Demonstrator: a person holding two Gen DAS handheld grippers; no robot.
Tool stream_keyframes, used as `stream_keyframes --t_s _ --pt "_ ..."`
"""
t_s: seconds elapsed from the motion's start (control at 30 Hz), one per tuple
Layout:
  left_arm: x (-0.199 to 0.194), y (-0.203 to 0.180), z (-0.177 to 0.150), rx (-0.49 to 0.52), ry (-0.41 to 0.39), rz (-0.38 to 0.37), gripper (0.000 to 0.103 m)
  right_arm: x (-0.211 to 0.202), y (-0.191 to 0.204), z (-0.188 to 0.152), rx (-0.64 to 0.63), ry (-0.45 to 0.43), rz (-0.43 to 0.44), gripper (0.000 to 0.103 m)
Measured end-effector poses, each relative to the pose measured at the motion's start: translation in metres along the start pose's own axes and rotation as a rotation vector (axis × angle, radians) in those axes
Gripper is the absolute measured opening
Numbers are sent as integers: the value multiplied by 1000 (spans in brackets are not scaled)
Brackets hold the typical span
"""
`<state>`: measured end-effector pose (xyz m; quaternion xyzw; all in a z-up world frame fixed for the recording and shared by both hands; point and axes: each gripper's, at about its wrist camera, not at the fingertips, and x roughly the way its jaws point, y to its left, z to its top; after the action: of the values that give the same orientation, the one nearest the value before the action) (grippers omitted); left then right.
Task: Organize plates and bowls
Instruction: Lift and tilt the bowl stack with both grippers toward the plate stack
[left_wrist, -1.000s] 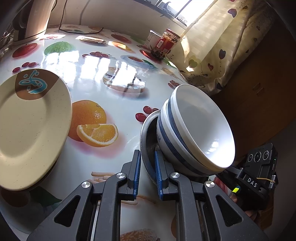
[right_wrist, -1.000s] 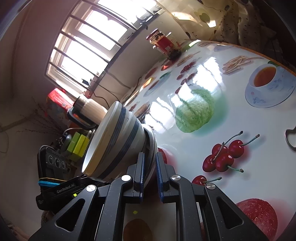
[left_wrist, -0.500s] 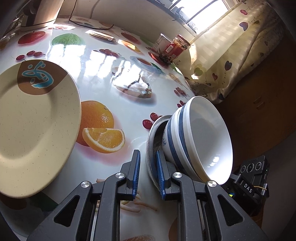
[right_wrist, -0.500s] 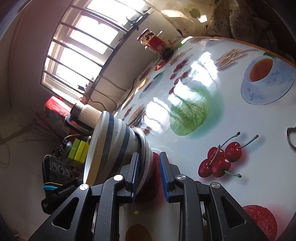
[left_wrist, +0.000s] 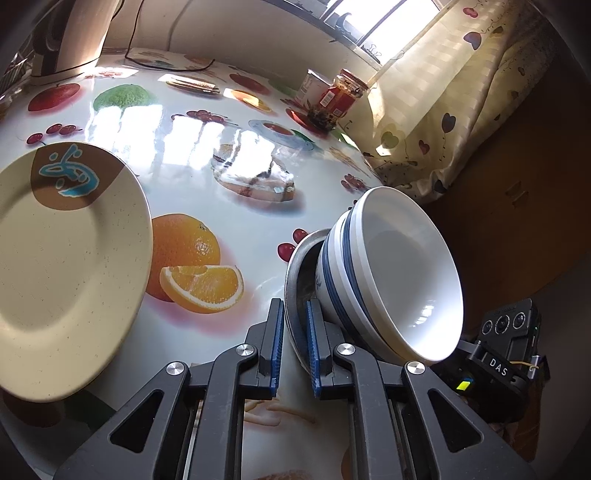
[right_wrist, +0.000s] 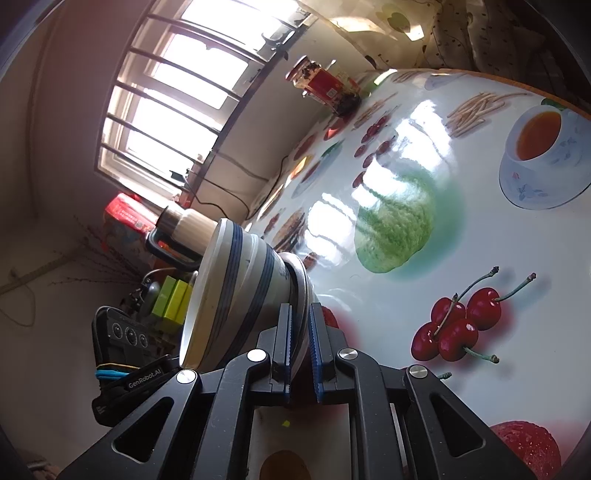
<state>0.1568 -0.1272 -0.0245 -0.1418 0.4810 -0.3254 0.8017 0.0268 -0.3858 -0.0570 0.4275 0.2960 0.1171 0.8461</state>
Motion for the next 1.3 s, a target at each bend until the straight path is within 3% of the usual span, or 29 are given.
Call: stream_keyframes --t_s 0.43,1.3 --pt "-10 -9 -4 55 -26 44 11 -2 2 -5 -10 10 2 11" --pt "-31 -8 -7 52 -62 51 11 -1 23 -8 -58 12 13 11"
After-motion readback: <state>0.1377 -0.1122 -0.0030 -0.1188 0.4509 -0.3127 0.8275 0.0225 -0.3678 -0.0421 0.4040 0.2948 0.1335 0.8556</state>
